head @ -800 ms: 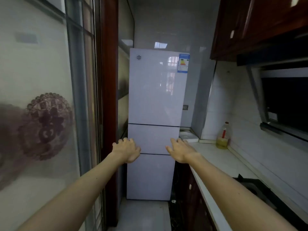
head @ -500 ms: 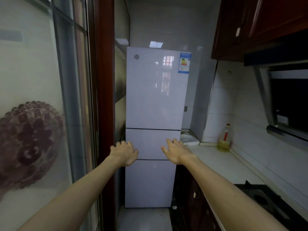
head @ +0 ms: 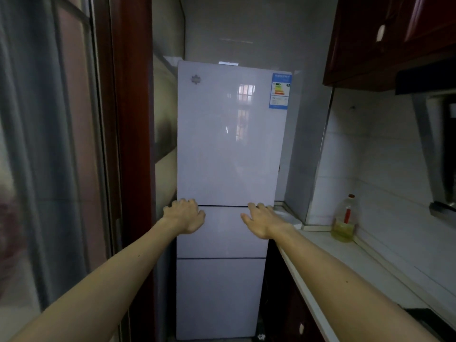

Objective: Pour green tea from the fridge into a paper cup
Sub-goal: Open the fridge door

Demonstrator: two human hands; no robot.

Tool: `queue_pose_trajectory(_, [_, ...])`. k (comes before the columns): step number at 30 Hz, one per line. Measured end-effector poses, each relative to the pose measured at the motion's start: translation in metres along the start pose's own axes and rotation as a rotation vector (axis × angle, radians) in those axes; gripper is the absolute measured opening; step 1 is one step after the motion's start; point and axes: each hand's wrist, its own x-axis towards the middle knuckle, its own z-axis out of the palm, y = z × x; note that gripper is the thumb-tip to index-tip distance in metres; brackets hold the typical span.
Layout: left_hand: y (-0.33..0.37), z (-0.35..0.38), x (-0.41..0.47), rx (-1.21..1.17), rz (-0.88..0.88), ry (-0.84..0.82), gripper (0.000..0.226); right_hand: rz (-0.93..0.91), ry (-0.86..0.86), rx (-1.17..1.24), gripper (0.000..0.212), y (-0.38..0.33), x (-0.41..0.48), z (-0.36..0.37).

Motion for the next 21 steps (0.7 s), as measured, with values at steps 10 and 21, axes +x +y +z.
queue_pose_trajectory(10, [-0.011, -0.008, 0.148, 0.009, -0.036, 0.056, 0.052, -0.068, 0.015, -0.091, 0.058, 0.017, 0.154, -0.004])
queue_pose_trajectory(21, [-0.060, 0.028, 0.278, -0.003, -0.068, -0.035, 0.064, -0.133, -0.002, -0.108, 0.056, 0.001, 0.292, 0.027])
